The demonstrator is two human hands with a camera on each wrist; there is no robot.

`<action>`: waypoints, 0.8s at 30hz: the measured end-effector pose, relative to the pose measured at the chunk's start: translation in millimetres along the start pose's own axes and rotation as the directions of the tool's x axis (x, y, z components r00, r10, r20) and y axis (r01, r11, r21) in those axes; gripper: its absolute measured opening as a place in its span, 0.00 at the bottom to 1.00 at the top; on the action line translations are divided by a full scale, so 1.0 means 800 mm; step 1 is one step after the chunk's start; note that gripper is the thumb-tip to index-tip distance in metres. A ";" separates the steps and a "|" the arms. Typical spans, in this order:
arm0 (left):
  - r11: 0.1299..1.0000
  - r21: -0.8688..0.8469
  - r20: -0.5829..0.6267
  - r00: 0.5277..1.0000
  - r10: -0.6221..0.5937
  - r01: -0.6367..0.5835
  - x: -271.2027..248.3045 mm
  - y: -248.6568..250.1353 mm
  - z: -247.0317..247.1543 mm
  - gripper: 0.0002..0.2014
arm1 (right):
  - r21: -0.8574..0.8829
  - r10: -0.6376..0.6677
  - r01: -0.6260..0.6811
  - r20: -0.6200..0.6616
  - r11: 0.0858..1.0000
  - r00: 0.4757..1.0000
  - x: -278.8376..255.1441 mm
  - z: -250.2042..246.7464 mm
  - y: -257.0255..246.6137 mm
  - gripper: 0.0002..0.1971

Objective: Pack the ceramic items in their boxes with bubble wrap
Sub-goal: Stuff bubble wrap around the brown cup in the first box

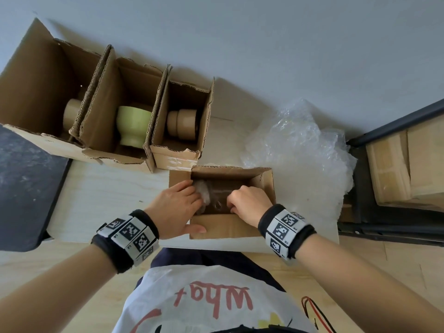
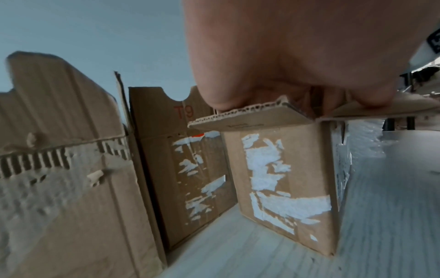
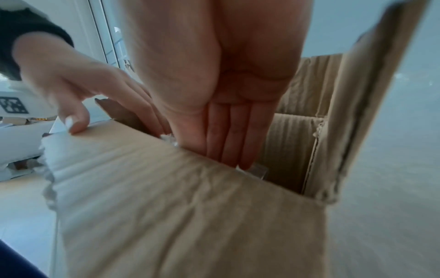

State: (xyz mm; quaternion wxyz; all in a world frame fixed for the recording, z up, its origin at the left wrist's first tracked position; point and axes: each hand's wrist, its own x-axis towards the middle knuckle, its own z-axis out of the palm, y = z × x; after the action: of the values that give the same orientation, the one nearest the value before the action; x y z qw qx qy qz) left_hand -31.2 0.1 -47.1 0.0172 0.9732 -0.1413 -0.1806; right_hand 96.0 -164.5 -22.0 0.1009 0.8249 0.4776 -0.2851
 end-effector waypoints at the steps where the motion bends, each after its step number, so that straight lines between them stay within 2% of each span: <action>1: 1.000 0.019 0.021 1.000 0.008 -0.008 0.003 -0.001 0.002 0.40 | -0.011 -0.003 0.003 0.001 1.000 1.000 0.000 -0.001 -0.003 0.09; 7: 0.996 0.086 0.145 0.989 0.008 -0.021 0.019 0.000 0.001 0.46 | -0.096 -0.023 0.024 0.007 0.995 1.000 0.000 -0.009 -0.013 0.09; 10: 0.996 0.087 0.158 0.987 0.008 -0.022 0.022 -0.001 0.000 0.47 | -0.129 -0.019 0.028 0.071 0.991 0.997 -0.001 -0.010 -0.015 0.11; 13: 0.996 0.090 0.124 0.992 0.017 -0.028 0.025 -0.003 0.003 0.47 | -0.061 -0.046 0.055 0.136 0.997 0.990 0.000 -0.013 -0.013 0.13; 15: 0.996 0.089 0.099 0.995 0.017 -0.026 0.025 -0.005 0.004 0.48 | 0.007 -0.067 0.067 0.133 0.998 0.989 -0.003 -0.018 -0.008 0.14; 20: 0.997 0.074 0.089 0.996 0.014 -0.021 0.020 -0.011 0.008 0.51 | -0.084 -0.097 0.101 0.056 0.991 0.994 -0.010 -0.017 -0.011 0.11; 24: 1.000 0.005 -0.030 0.999 0.030 -0.030 0.025 -0.002 0.005 0.44 | -0.069 -0.076 0.082 0.075 0.994 0.994 -0.004 -0.010 -0.018 0.11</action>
State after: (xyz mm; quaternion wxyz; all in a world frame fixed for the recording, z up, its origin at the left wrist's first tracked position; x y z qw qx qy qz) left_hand -13.8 -3.9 -57.8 0.0198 0.9736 -0.1559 -0.1655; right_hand 86.0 -155.7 -12.2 0.1363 0.7903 0.5158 -0.3014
